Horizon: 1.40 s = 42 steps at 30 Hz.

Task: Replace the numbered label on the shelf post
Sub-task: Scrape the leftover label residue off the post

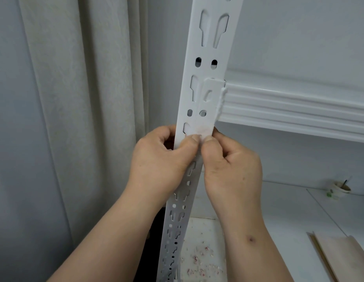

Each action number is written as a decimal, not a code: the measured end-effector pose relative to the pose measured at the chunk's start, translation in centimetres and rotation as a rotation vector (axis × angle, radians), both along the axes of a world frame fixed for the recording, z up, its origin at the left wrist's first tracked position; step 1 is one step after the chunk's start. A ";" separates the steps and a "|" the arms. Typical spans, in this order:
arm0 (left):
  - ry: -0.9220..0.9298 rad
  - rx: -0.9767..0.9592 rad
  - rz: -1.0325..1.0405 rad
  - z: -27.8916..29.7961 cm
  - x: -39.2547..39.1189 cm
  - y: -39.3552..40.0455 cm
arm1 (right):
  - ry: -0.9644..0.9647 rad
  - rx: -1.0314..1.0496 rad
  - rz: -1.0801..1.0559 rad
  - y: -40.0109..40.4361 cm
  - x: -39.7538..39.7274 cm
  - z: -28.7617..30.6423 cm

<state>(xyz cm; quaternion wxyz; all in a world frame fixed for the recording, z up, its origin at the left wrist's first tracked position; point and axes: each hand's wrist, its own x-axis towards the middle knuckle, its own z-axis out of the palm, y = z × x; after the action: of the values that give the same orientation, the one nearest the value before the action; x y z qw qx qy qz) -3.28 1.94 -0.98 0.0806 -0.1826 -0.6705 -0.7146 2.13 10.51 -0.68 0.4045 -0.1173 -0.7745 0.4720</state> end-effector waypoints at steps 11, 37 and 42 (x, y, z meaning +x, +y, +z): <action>0.730 -0.145 0.392 -3.3 0.9 -1.6 | 0.420 0.430 -0.332 0.1 0.4 -2.9; 1.168 -0.289 0.446 -2.4 -2.0 -1.0 | 0.521 0.786 -0.465 1.5 -0.7 -2.7; 1.174 -0.289 0.429 -2.6 -2.1 -1.1 | 0.513 0.788 -0.458 1.6 -0.5 -3.2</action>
<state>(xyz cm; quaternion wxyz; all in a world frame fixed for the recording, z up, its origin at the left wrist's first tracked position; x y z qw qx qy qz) -5.39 0.85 -3.55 0.5500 -0.4141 -0.6261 -0.3661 1.60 12.11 -3.84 0.6873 -0.0033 -0.7240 0.0578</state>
